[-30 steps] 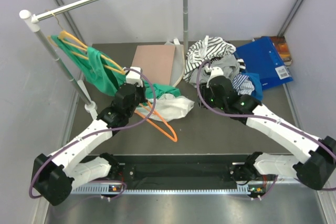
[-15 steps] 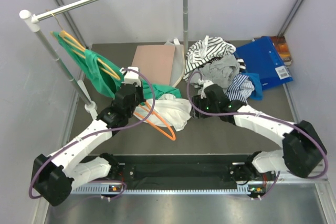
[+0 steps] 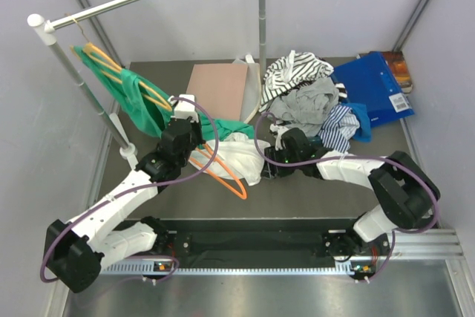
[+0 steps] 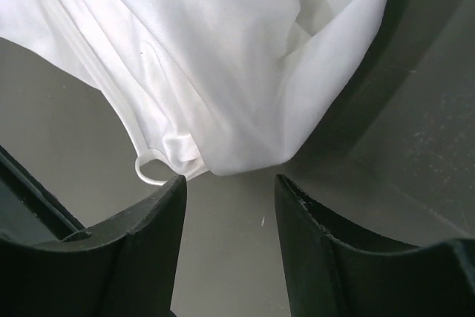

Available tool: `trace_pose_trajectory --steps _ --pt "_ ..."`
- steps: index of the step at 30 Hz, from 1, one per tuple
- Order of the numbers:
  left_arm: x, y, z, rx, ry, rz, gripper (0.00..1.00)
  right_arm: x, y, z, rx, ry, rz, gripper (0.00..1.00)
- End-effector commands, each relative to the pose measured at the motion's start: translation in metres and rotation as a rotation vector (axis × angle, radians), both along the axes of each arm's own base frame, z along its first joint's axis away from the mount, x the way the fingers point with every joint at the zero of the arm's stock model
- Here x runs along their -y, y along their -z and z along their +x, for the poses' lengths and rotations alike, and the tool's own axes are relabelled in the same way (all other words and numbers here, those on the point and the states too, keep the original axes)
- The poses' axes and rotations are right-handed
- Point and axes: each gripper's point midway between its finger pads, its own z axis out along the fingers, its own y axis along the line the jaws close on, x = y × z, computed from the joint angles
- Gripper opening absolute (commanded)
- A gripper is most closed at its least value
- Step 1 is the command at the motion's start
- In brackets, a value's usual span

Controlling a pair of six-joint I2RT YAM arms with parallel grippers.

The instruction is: Place the tank top on the hanger

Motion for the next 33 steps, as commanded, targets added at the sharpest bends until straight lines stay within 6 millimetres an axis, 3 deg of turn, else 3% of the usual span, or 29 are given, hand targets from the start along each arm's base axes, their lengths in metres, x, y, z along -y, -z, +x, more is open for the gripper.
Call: trace_pose_trajectory --steps 1,9,15,20,24,29,33 --pt "-0.002 -0.011 0.003 0.038 -0.018 -0.018 0.0 -0.021 -0.007 0.008 0.008 0.023 0.093 0.51" --pt "-0.001 -0.007 0.004 0.029 -0.012 -0.013 0.0 -0.028 -0.001 0.011 -0.003 0.028 0.094 0.51" --pt "-0.001 -0.007 0.004 0.029 -0.014 -0.009 0.0 -0.029 0.006 0.009 -0.016 0.035 0.047 0.43" --pt "-0.001 -0.008 0.005 0.033 -0.016 -0.007 0.0 -0.017 0.01 0.004 -0.023 0.068 -0.053 0.25" --pt "-0.002 -0.01 0.007 0.037 -0.023 -0.005 0.0 -0.007 0.011 -0.005 -0.048 0.09 -0.088 0.18" --pt "0.001 -0.019 0.011 0.069 -0.019 -0.02 0.0 0.01 0.0 -0.014 -0.046 0.109 -0.13 0.0" --pt "0.005 -0.028 0.014 0.086 -0.008 -0.022 0.0 0.026 -0.014 -0.026 -0.055 0.122 -0.164 0.0"
